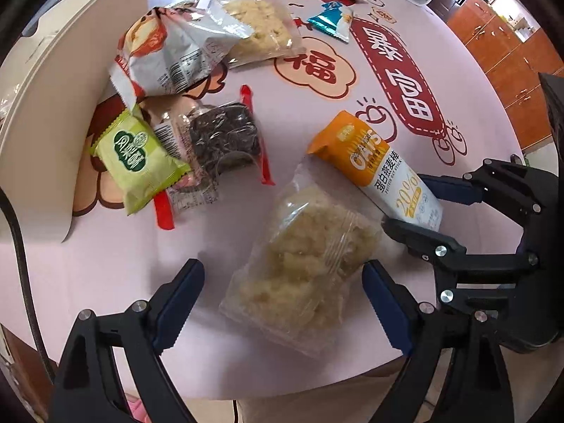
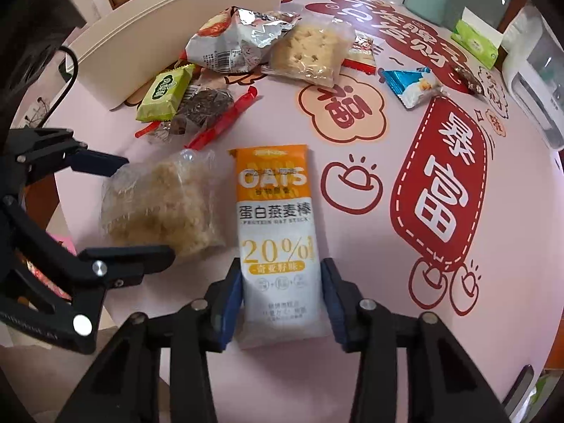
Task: Organize snacks
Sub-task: 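Grasp the orange OATS bar with right gripper while left grasps floss cake bag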
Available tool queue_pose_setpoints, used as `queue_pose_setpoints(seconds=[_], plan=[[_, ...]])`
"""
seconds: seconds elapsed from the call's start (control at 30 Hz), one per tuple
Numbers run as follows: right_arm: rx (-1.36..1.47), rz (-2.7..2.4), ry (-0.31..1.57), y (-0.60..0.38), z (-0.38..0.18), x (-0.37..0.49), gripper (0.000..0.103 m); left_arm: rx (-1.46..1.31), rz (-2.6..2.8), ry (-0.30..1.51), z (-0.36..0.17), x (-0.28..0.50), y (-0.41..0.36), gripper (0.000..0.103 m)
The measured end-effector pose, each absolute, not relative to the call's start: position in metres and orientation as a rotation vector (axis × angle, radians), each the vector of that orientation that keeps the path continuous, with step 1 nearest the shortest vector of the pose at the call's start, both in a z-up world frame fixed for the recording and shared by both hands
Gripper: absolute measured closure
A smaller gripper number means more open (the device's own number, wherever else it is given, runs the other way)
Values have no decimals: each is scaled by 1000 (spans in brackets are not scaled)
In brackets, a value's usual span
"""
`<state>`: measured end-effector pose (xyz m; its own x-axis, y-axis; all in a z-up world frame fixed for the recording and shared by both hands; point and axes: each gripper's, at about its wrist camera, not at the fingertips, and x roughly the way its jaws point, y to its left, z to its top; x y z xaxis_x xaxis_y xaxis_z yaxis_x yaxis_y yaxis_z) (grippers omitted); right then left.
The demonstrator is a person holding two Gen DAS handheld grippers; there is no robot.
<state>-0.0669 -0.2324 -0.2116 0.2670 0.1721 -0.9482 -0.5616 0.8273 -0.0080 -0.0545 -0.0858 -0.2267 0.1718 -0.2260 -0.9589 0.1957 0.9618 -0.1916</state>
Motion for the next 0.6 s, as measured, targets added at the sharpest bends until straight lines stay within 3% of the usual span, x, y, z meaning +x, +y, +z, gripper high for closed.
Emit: queue_pose_setpoints(seconds=[0.37,0.6], plan=[[-348,479,1197,-251,-214,-68,61,57,-291,1325,-228,-51,-112,14],[-347,475,1203,-256,-214,-65,61,134,-306,1295,-223,-55,-124,43]])
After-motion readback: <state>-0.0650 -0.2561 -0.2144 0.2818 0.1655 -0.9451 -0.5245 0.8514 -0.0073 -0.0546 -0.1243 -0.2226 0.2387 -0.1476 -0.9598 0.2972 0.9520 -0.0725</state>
